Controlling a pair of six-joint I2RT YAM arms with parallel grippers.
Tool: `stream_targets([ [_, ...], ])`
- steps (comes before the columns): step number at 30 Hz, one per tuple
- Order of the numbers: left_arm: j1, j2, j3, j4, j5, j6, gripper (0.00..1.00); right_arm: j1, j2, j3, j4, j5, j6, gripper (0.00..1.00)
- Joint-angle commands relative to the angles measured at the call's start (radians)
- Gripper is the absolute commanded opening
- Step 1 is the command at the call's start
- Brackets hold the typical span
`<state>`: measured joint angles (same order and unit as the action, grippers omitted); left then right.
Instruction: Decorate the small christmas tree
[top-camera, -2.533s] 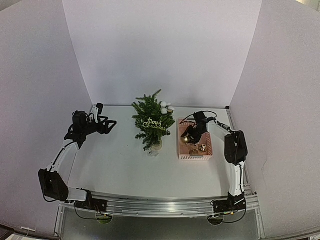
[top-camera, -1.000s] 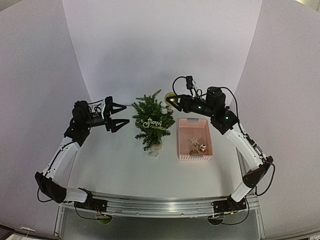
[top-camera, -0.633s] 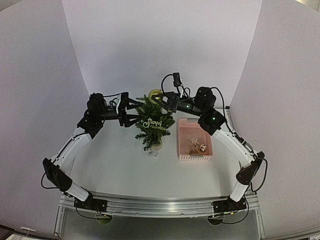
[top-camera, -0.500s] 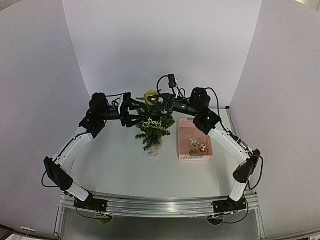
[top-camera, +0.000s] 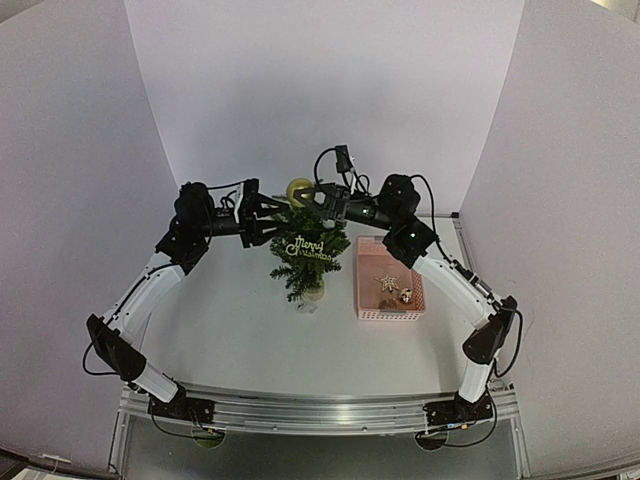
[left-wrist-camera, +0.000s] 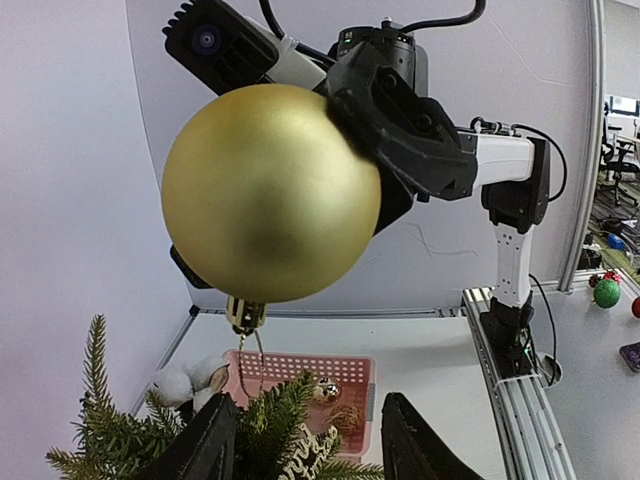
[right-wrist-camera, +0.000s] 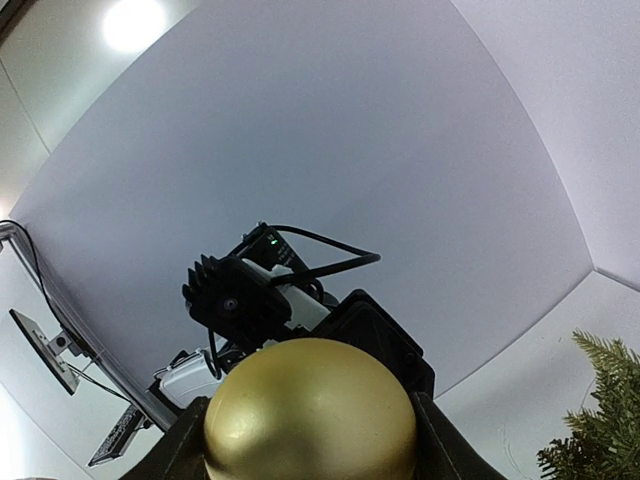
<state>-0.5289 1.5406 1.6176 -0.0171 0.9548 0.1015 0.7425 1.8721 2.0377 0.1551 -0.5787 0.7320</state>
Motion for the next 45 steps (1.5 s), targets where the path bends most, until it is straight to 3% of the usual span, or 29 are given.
stream_targets([
  [1,0.001,0.011,0.067,-0.005,-0.036,0.010,0.50,0.007,0.012,0.028,0.066,-0.030,0.020,0.52],
  [10,0.001,0.025,0.069,0.061,-0.021,-0.041,0.46,0.010,0.019,0.029,0.084,-0.039,0.028,0.50],
  [21,0.001,0.035,0.066,0.110,-0.029,-0.071,0.35,0.012,0.032,0.035,0.089,-0.043,0.030,0.50],
  [34,0.001,0.022,0.063,0.059,-0.033,-0.039,0.00,0.012,0.033,0.045,0.089,-0.052,0.019,0.50],
  [45,0.012,-0.025,0.046,0.039,-0.041,-0.031,0.00,-0.013,-0.060,-0.103,0.088,0.055,-0.007,0.48],
])
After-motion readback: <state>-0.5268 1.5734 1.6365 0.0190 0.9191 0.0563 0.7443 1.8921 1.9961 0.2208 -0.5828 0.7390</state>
